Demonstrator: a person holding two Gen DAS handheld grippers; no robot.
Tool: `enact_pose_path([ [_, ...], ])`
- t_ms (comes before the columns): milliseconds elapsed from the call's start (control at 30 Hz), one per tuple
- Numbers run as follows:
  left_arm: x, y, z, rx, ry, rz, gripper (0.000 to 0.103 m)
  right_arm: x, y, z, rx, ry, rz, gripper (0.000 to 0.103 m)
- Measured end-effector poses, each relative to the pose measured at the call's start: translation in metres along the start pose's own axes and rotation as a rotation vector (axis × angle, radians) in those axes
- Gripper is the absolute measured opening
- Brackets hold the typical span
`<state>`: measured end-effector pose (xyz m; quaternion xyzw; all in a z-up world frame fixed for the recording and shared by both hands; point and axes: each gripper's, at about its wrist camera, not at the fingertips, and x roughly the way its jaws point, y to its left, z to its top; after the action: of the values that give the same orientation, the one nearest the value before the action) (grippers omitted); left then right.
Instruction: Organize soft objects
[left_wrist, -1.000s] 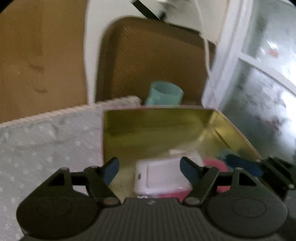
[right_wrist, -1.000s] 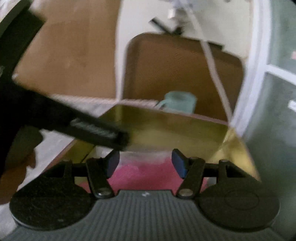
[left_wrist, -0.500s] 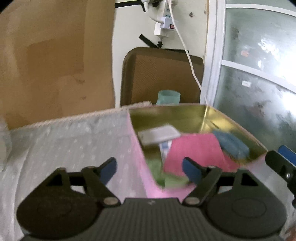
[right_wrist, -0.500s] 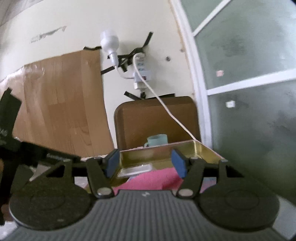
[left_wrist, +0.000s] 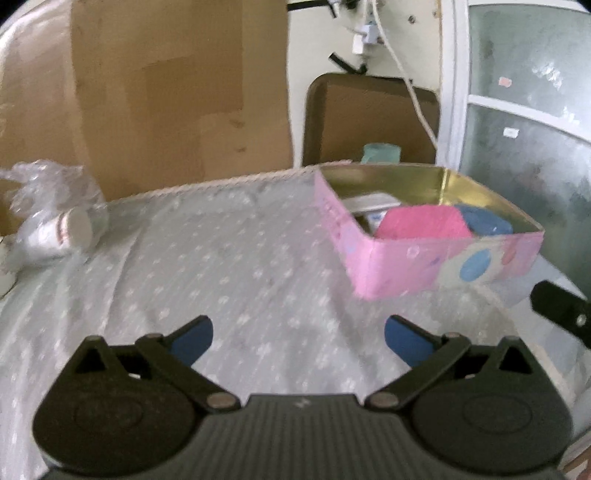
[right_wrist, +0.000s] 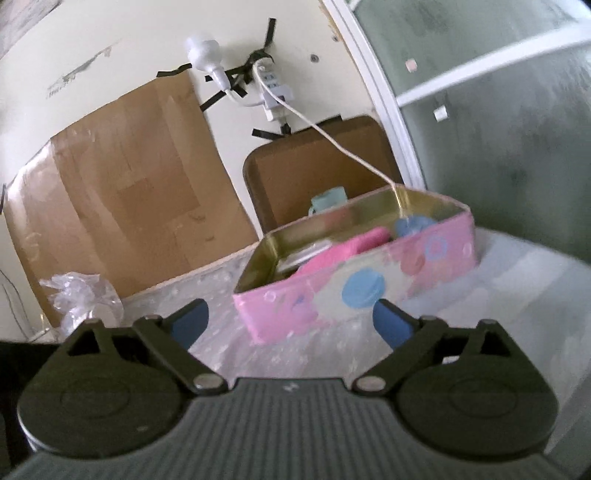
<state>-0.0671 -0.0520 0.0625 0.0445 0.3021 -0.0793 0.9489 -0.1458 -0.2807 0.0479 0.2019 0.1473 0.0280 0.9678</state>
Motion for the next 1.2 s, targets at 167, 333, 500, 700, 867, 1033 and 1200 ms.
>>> enact_pose_path([
  [167,-0.006,0.003,-0.019,-0.011,0.017,0.029,0.103,-0.005,0.001,-0.011,0.027,0.047,0.003,0.099],
  [333,-0.018,0.006,-0.027,-0.029,-0.013,0.055,0.103,-0.012,0.009,-0.016,0.018,0.057,0.011,0.099],
  [500,-0.024,0.015,-0.025,-0.06,-0.037,0.073,0.103,-0.017,0.02,-0.02,-0.021,0.049,0.013,0.099],
  [700,-0.023,0.022,-0.025,-0.078,-0.06,0.131,0.103,-0.019,0.026,-0.022,-0.046,0.027,-0.005,0.1],
  [867,-0.022,0.021,-0.024,-0.07,-0.038,0.153,0.103,-0.016,0.024,-0.023,-0.039,0.022,-0.017,0.1],
  [1033,-0.018,0.02,-0.025,-0.062,-0.021,0.167,0.103,-0.015,0.022,-0.025,-0.044,0.021,-0.024,0.103],
  [1200,-0.012,0.019,-0.029,-0.06,0.009,0.162,0.103,-0.013,0.021,-0.026,-0.04,0.032,-0.026,0.103],
])
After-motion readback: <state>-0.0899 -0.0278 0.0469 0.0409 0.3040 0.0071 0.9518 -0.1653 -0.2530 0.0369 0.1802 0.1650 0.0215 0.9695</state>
